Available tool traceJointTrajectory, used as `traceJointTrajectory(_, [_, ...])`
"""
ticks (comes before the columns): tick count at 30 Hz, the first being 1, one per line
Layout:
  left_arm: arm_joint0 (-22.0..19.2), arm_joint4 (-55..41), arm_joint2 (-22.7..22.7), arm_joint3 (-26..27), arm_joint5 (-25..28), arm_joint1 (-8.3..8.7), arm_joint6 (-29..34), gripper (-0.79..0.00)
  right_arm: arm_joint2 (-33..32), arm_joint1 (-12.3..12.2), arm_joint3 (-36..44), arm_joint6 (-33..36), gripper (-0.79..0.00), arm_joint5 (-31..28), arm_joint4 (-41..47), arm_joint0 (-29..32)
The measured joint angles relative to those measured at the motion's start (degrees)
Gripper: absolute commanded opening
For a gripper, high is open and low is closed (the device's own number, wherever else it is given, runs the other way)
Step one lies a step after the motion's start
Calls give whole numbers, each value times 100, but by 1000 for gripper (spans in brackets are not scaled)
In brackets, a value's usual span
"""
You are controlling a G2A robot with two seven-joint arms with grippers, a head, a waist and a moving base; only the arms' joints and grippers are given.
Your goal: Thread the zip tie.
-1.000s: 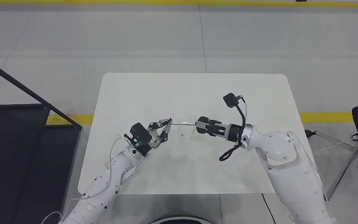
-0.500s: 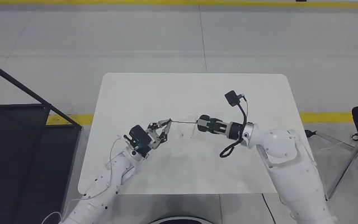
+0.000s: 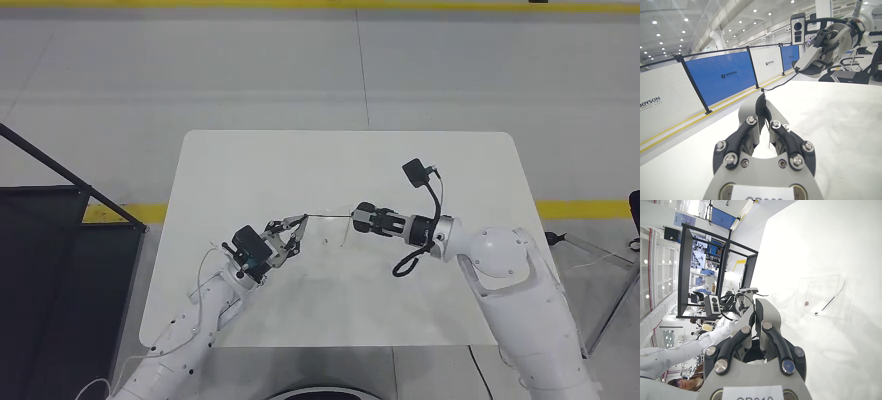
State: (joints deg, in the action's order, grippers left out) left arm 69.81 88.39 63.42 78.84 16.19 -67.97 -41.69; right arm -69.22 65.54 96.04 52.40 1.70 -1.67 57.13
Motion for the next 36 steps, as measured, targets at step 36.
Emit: traceJointTrajectory(36, [12,36,60,-61,-21,-62,-63,-785,161,-43,-43,-11,-785,53,71,-79])
